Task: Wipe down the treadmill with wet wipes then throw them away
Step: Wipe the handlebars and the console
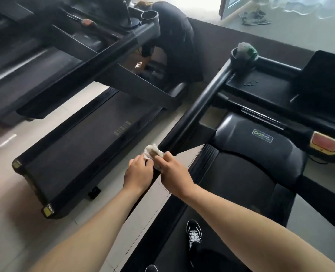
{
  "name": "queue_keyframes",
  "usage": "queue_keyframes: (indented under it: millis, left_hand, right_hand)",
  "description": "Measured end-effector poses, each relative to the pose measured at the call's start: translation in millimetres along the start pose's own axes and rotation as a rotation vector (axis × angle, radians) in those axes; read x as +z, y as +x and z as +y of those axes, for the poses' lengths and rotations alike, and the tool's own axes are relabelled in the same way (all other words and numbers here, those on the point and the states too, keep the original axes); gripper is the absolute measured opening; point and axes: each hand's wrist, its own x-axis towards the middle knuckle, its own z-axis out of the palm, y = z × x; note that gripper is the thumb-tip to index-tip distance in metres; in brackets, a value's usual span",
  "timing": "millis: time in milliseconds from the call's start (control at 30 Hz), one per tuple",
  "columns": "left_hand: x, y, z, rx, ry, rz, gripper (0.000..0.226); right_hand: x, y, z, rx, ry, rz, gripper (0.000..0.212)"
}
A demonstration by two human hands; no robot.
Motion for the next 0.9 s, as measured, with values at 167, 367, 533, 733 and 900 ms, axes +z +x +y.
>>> queue_keyframes:
  millis: [167,367,533,733,900]
  left_hand:
    - [17,30,42,0.050,0.030,0.024,0.048]
    - [39,46,77,0.076,0.151,0.060,0.045]
    - [39,45,71,0.086,0.146,0.063,0.048]
    - [43,63,93,0.063,0.156,0.074,0.035]
    - [53,88,117,0.110,0.166,0.042,0.030]
  right_hand:
    - [-33,29,38,-0.049,-0.037,-0.027,0.057]
    - [-87,75,93,0.070,-0.121,0.026,0.058]
    - [-119,104,122,0.280,-0.041,0.044,0.077]
    - [-101,85,106,0.033,-0.043,-0.015,0.052]
    - [-115,95,129,-0.025,-0.132,-0.020,0.051]
